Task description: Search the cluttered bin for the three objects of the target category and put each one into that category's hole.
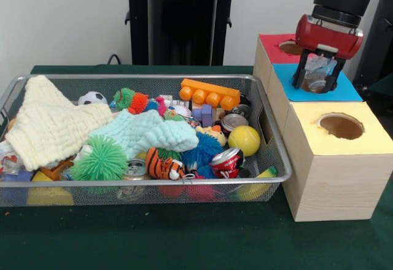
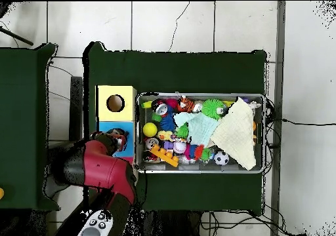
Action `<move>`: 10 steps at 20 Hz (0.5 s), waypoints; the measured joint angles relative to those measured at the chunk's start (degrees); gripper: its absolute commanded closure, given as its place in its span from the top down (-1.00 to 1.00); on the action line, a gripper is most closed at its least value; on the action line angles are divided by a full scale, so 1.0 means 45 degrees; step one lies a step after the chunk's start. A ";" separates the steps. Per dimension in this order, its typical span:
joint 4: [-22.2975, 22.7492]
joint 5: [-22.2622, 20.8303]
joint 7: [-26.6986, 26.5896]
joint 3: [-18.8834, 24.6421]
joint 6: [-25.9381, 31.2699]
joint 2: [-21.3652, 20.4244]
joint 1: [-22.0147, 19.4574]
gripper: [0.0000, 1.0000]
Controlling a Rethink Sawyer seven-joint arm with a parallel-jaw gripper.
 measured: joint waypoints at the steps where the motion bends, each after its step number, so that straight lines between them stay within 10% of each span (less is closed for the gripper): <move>1: 0.0004 0.0000 0.0000 -0.0006 0.0034 -0.0017 0.0016 1.00; 10: 0.0028 -0.0003 0.0000 -0.0018 0.0383 -0.0283 0.0052 1.00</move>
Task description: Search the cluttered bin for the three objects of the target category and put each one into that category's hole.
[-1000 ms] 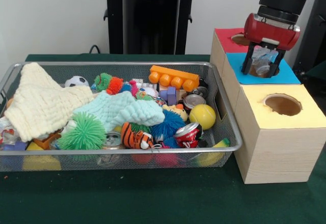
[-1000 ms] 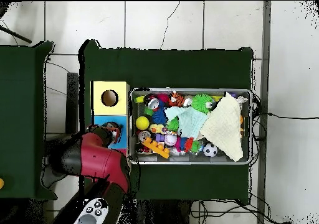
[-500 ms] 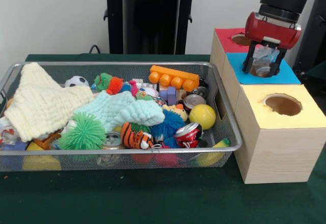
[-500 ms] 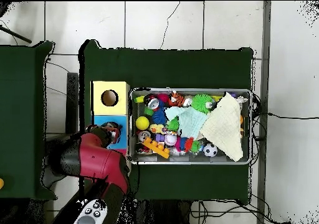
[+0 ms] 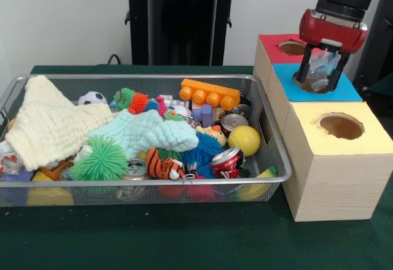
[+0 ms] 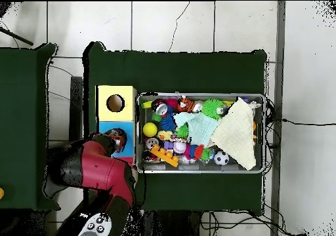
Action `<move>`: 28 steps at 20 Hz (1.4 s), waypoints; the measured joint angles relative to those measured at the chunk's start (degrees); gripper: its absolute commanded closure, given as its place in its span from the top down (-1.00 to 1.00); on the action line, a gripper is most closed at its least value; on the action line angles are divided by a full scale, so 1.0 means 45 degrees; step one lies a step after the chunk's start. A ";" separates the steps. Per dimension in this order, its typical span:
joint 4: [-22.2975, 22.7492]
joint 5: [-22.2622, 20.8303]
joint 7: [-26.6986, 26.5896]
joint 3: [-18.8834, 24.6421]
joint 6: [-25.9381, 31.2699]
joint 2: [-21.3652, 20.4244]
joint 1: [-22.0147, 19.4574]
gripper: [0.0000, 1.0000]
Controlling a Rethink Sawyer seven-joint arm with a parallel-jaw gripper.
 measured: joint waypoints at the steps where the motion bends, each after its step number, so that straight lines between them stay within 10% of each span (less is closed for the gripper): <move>1: 0.0004 0.0000 0.0000 0.0000 0.0018 -0.0031 0.0000 1.00; 28: 0.0230 -0.0011 0.0003 -0.0002 0.0052 -0.0452 -0.0168 1.00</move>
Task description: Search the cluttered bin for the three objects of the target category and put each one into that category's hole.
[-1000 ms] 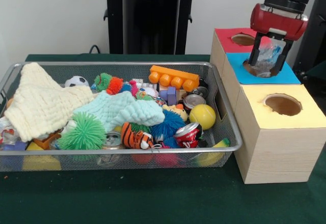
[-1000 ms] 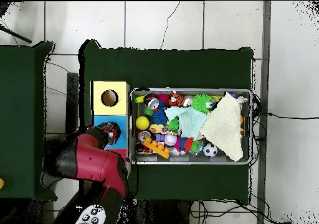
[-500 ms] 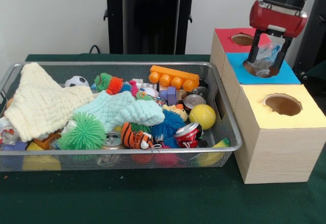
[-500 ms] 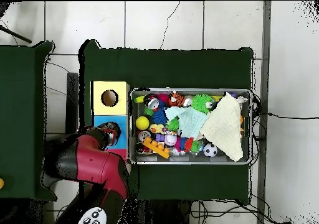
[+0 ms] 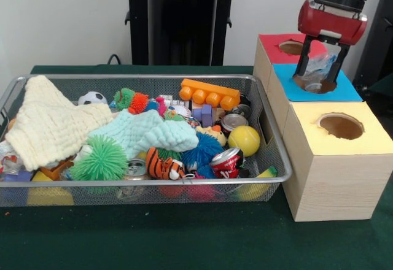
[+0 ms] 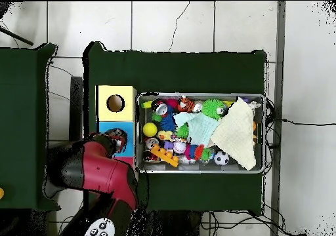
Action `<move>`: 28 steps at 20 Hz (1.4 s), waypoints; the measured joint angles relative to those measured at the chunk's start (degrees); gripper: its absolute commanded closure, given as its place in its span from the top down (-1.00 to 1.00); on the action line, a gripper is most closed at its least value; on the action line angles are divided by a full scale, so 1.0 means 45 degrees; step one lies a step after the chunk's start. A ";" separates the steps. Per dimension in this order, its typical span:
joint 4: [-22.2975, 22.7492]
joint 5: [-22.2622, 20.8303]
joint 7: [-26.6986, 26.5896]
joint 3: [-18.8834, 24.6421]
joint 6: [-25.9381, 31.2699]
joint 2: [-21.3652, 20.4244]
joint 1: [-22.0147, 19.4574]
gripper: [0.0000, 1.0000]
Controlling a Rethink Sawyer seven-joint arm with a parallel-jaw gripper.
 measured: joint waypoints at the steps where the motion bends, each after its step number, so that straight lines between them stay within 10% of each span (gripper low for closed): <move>1: 0.0000 0.0000 0.0000 -0.0002 0.0000 0.0000 -0.0025 1.00; 28: -0.0022 0.0003 0.0000 0.0002 -0.0003 0.0101 -0.0317 1.00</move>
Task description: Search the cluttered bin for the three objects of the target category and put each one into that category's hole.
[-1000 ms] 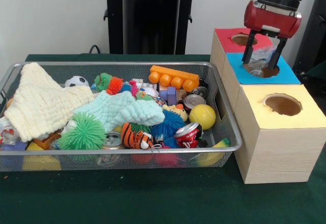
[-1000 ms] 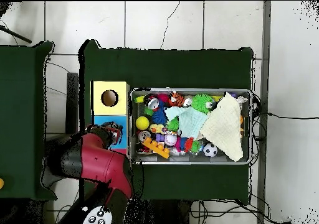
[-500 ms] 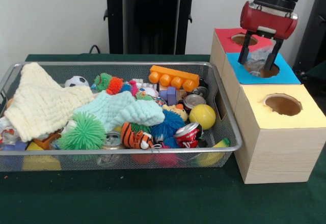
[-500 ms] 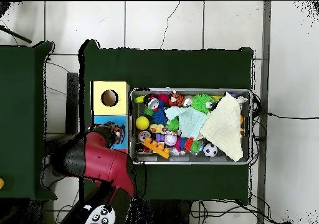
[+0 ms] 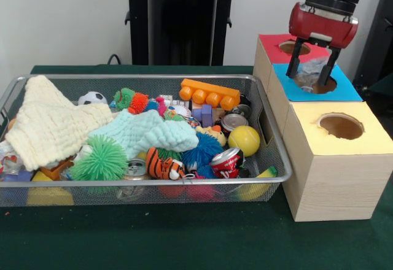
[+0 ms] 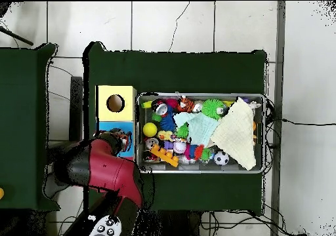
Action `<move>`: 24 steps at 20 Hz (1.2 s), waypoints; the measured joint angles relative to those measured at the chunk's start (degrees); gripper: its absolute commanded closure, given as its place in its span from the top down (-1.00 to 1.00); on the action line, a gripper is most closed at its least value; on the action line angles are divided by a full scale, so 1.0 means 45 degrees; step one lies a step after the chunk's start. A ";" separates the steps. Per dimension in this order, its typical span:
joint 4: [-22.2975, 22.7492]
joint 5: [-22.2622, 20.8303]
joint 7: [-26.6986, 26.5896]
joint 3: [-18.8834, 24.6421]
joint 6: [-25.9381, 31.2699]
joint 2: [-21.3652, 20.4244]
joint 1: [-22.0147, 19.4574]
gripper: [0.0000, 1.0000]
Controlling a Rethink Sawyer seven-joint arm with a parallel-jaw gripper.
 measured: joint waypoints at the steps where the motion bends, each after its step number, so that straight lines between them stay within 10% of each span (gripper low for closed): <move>1: -0.0026 0.0003 0.0000 0.0000 0.0000 0.0034 0.0007 1.00; 24: -0.0267 0.0100 0.0000 0.0004 0.0000 0.0365 0.0073 1.00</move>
